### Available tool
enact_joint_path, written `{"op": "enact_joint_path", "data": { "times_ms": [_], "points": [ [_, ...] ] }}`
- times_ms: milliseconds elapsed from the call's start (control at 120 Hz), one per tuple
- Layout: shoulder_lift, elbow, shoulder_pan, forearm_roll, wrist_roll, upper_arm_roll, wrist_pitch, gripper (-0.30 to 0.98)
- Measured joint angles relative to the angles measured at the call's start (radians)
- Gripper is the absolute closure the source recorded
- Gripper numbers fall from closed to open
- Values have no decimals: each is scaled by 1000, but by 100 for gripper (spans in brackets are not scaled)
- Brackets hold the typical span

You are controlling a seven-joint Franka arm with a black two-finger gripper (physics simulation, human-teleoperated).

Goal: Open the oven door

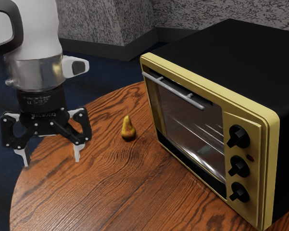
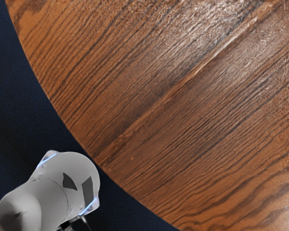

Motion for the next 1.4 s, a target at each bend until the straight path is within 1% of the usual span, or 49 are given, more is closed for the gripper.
{"op": "enact_joint_path", "data": {
  "times_ms": [100,217,267,333,367,408,433,500,608,767,900,1000,1283,1400],
  "points": [
    [-2,1,-4,0,-235,0,128,0],
    [9,3,-22,8,-464,-7,214,0],
    [21,51,-31,10,-550,-10,239,0],
    [69,135,-52,11,-653,-20,265,0],
    [79,154,-28,11,-699,-62,278,0],
    [87,165,74,10,-746,-173,292,0],
    [91,167,118,10,-769,-221,304,0],
    [102,168,177,12,-826,-292,343,0],
    [113,168,201,15,-903,-330,403,0],
    [142,166,201,17,-989,-337,481,0],
    [143,166,200,18,-1042,-338,523,0],
    [171,172,209,20,-1064,-337,554,0],
    [212,178,205,54,-1101,-344,620,0],
    [256,208,224,60,-1096,-343,637,0]
  ]
}}
